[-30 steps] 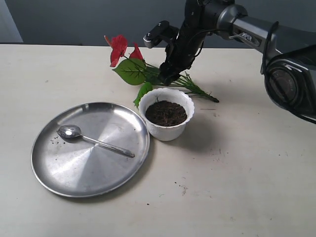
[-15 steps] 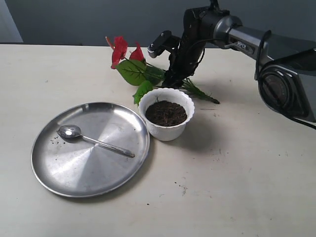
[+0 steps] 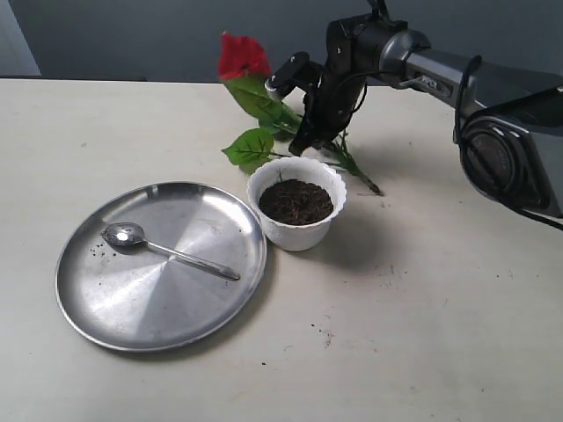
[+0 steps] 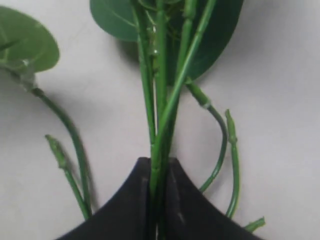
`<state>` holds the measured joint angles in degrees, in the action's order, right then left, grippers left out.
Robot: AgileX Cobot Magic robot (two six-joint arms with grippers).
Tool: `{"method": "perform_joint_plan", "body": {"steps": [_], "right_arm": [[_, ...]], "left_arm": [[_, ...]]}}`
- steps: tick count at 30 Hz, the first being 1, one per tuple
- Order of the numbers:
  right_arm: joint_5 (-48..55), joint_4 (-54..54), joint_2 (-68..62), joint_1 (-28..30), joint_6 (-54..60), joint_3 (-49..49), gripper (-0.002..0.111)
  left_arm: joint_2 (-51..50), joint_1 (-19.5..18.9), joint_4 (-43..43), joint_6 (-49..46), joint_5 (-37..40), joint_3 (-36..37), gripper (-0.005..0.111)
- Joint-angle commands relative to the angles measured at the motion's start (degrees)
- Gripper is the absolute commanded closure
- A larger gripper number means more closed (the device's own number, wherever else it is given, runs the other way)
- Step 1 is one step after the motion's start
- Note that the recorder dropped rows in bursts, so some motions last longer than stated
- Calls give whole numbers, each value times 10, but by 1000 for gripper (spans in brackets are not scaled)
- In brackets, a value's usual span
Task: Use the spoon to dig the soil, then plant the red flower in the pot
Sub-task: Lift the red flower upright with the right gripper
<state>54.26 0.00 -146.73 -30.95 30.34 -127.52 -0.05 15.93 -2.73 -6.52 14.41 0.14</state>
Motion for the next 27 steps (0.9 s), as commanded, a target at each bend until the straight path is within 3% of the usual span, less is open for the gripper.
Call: {"method": "perform_joint_plan", "body": {"steps": [1,7,14,19,24,27], "right_arm": [[-36,41,45,3,-55,-2,107],[-47,158,105,3,-203,-2,107],[-79,152,203,3,-298,62,107],[-178,152,327,3,-346,242,107],[-394,153,490,5,-381,511,107],[-577,135,558,9,-381,649,107]], "left_arm": [[1,3,5,1,-7,-1,106],[1,3,5,1,-7,-1,106],[1,3,5,1,-7,-1,106],[1,3,5,1,-7,-1,106],[1,3,5,1,-7,-1,106],[1,3,5,1,-7,-1,106]]}}
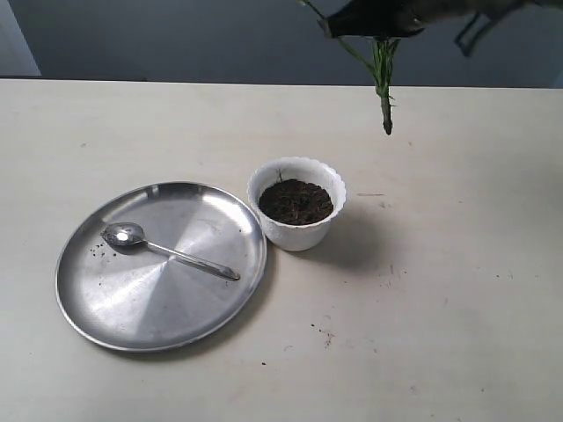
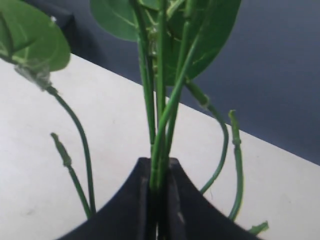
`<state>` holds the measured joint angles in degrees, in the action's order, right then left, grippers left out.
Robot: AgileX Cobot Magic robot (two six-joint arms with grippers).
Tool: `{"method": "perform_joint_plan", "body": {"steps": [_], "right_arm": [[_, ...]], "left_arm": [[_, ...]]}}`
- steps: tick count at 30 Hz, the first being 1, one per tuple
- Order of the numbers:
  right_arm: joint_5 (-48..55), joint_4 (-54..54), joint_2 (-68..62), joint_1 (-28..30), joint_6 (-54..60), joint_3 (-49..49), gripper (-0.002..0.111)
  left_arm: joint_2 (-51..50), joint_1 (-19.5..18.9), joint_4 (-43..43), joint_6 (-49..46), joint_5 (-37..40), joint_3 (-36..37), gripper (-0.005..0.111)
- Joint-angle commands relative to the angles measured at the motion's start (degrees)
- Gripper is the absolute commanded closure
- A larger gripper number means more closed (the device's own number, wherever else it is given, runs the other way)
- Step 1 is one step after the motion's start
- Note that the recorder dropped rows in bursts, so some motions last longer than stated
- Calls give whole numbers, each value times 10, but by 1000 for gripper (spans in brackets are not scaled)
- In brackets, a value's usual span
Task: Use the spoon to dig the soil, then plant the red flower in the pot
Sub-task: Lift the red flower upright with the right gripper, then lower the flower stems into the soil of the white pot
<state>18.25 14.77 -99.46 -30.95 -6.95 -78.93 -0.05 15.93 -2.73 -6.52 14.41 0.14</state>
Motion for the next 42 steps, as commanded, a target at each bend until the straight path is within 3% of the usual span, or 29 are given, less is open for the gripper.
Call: {"method": "perform_joint_plan", "body": {"steps": [1,4,7,14,42], "right_arm": [[-287,-22,103,9,-8,209,107],[-469,-40,127,7,-12,314,107],[-582,-42,118,-2,-50,374,107],[-786,-18,43,-42,-54,396,107],[-711,48,-123,-58,29,391,107]], "left_arm": [[1,3,5,1,-7,-1,106],[1,3,5,1,-7,-1,106],[1,3,5,1,-7,-1,106],[1,3,5,1,-7,-1,106],[1,3,5,1,-7,-1,106]]}}
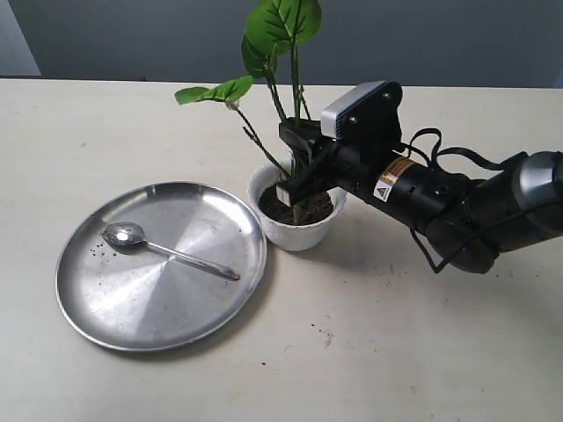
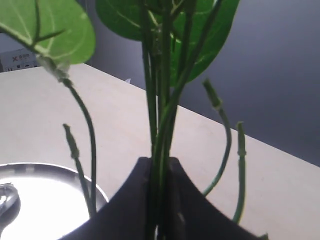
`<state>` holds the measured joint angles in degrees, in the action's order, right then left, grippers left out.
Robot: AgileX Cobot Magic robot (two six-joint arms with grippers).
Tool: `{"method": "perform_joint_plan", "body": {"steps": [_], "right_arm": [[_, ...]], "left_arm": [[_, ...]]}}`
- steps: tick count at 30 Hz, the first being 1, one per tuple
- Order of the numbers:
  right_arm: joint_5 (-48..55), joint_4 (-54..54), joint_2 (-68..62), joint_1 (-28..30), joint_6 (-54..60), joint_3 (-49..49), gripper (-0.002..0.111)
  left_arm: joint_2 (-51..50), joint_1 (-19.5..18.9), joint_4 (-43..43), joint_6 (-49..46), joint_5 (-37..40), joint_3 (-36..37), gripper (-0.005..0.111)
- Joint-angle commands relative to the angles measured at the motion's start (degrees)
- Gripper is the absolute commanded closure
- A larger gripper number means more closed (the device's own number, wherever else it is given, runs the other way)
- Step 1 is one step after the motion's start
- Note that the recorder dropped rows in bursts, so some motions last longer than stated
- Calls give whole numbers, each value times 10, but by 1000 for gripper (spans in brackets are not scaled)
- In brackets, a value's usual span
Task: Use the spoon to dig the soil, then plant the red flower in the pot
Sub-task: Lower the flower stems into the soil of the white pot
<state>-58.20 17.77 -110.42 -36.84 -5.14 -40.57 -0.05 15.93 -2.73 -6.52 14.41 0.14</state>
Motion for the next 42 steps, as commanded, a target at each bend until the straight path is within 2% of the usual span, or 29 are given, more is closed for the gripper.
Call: {"method": "perform_joint_plan", "body": {"steps": [1,13,16,21,42], "right_arm": [[52,16,-13,1,11,8,107],[152,38,-13,1,44,8,107],[144,46,-13,1,51,8,107],[118,-34,9,1,66,8,107],[81,-42,35,1,86,8,107]], "left_arm": [[1,3,5,1,-7,-1,106],[1,3,5,1,-7,-1,106],[1,3,5,1,-7,-1,106],[1,3,5,1,-7,-1,106],[1,3,5,1,-7,-1,106]]}}
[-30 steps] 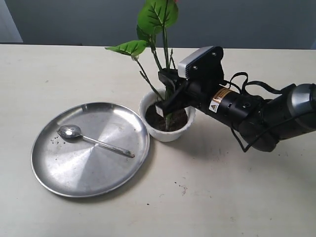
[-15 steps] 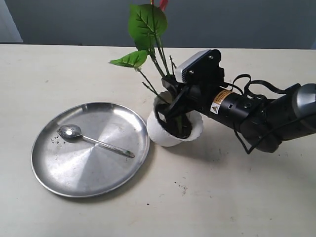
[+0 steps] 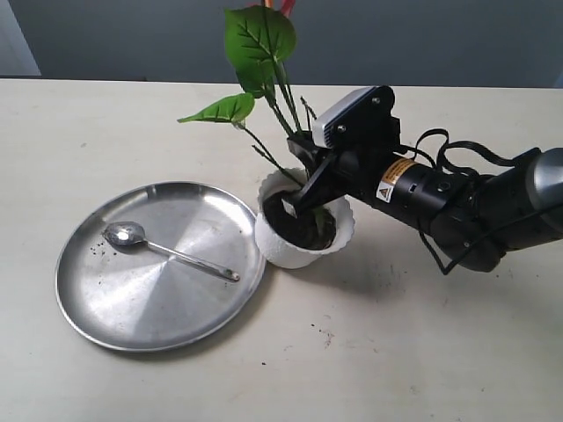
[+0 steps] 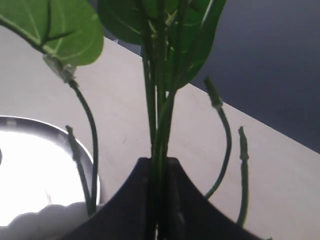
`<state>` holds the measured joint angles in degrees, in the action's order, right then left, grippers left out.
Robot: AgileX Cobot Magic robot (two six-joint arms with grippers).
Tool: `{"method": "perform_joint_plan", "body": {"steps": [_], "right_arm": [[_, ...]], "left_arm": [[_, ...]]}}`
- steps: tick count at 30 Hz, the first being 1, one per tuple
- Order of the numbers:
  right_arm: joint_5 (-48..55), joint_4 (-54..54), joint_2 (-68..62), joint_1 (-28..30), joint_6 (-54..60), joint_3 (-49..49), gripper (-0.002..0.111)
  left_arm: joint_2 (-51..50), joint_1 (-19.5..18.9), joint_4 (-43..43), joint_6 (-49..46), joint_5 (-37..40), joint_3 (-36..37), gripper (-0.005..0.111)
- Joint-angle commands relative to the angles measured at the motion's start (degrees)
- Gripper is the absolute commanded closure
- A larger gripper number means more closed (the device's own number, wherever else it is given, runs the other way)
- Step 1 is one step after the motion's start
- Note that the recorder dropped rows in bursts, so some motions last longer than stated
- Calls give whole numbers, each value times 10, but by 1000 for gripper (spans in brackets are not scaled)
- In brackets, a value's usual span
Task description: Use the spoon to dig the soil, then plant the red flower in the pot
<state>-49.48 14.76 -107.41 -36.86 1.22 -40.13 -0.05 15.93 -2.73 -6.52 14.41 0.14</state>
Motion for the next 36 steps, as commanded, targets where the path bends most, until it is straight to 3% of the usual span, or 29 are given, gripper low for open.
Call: {"method": "perform_joint_plan", "body": {"steps": [1,36], "right_arm": [[-4,-21,4,1,30,3,107],[9,-66,20,1,63,0,107]], "left_arm": [[1,3,5,1,-7,-1,106],[1,3,5,1,-7,-1,106]]}}
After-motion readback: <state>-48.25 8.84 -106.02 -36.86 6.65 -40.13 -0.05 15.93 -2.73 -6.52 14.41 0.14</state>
